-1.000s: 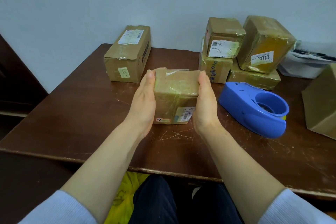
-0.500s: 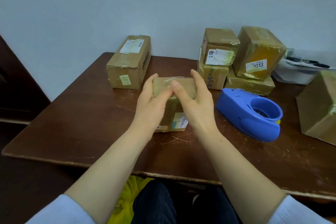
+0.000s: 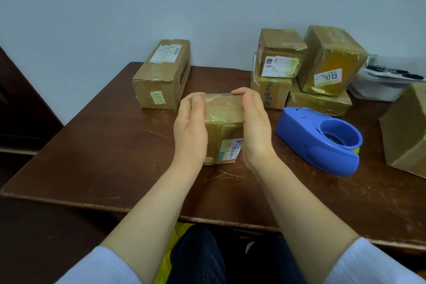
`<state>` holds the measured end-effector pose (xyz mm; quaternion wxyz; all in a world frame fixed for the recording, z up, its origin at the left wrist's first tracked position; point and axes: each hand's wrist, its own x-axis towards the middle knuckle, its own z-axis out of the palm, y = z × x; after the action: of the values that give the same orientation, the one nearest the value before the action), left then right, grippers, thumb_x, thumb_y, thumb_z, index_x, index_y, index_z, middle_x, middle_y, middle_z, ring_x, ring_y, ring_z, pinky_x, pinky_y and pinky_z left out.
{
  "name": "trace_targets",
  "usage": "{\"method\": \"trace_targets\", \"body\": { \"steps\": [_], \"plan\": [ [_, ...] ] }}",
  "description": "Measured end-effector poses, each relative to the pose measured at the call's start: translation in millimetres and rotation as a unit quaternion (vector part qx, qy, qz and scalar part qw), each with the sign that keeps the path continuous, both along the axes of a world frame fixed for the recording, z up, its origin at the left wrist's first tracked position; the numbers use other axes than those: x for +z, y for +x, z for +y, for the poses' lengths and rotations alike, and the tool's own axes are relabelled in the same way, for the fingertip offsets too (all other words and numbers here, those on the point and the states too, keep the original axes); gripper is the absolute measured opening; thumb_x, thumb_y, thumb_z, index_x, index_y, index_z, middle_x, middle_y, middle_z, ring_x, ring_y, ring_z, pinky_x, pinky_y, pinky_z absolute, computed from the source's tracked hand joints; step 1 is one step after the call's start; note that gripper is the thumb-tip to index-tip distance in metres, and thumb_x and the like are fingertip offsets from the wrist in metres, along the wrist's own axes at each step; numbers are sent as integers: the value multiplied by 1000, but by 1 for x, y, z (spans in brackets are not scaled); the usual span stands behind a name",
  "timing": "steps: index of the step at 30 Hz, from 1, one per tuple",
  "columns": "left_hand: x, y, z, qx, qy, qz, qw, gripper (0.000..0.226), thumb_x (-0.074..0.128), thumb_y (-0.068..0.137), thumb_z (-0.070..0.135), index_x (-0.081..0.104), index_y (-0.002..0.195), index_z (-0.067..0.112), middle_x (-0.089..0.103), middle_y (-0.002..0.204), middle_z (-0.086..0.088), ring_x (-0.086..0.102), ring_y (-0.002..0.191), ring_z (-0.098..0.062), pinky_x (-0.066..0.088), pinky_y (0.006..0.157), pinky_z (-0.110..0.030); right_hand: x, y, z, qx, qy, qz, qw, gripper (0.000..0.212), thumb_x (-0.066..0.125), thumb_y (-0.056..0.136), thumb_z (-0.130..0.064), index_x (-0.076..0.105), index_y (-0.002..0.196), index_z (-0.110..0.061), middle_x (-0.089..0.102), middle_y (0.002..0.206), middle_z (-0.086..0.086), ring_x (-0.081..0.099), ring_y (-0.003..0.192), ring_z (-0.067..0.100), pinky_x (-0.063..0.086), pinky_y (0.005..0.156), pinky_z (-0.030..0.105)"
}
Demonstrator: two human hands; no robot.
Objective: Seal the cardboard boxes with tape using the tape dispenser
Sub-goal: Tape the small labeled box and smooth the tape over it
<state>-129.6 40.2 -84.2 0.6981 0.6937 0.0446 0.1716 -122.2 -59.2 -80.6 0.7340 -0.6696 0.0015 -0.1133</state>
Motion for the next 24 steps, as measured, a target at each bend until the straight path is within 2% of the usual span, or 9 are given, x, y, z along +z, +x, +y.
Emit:
{"method": "trace_targets", "body": {
  "steps": [3,4,6,8,12,15,18,21,24],
  "plan": [
    [-3,4,11,-66,-22,44,997,61,27,91,63,53,130,24,58,129,5,51,122,-7,39,106,-33,-2,5,-2,10,-11,18,1000,32,30,102,-37,59,88,-38,59,102,-9,55,102,16,46,94,41],
    [-4,5,14,-80,-20,46,996,61,28,88,65,55,128,27,57,131,4,51,123,-9,38,107,-38,-3,6,-3,17,-7,18,1000,32,31,101,-38,59,87,-39,59,103,-7,56,103,18,46,96,44],
    [-3,5,16,-83,-16,29,996,39,28,97,48,60,111,31,63,115,6,58,109,-6,44,100,-34,-6,9,-4,45,21,6,999,28,35,98,-37,60,87,-38,60,103,-3,56,101,21,45,96,46],
    [-3,4,17,-94,-34,14,995,33,27,104,32,60,104,30,64,101,10,60,95,-1,46,89,-27,-10,10,-7,88,66,-9,994,23,38,94,-33,61,91,-33,61,102,0,55,97,21,45,91,46],
    [-6,4,19,-130,-34,-2,991,35,23,105,30,57,102,30,61,105,4,58,97,-7,48,91,-30,-16,13,-11,129,117,-31,984,21,41,91,-32,61,94,-29,60,102,5,54,97,23,43,90,45],
    [-7,9,17,-113,-16,-14,993,37,19,105,29,56,103,28,60,105,2,57,95,-4,47,87,-25,-16,15,-7,85,78,-46,992,28,37,93,-36,64,87,-36,59,104,0,54,101,21,43,96,48],
    [-8,12,13,-85,1,-22,996,41,17,105,29,57,109,20,59,98,9,56,84,8,43,73,-9,-16,18,-1,10,57,-60,997,33,34,97,-27,64,84,-30,61,95,-11,54,96,13,44,91,40],
    [-9,14,10,-58,-1,-25,998,46,16,105,31,59,113,18,62,101,8,58,93,0,42,80,-17,-12,19,3,-73,55,-59,994,36,34,100,-18,66,85,-19,61,89,-13,55,90,6,44,84,29],
    [-11,16,13,-49,0,-27,998,47,18,104,39,57,126,26,61,119,8,56,111,-4,43,97,-26,-13,22,8,-81,44,-41,995,44,29,100,-38,69,88,-24,66,98,-3,59,97,13,48,90,36]
  ]
}}
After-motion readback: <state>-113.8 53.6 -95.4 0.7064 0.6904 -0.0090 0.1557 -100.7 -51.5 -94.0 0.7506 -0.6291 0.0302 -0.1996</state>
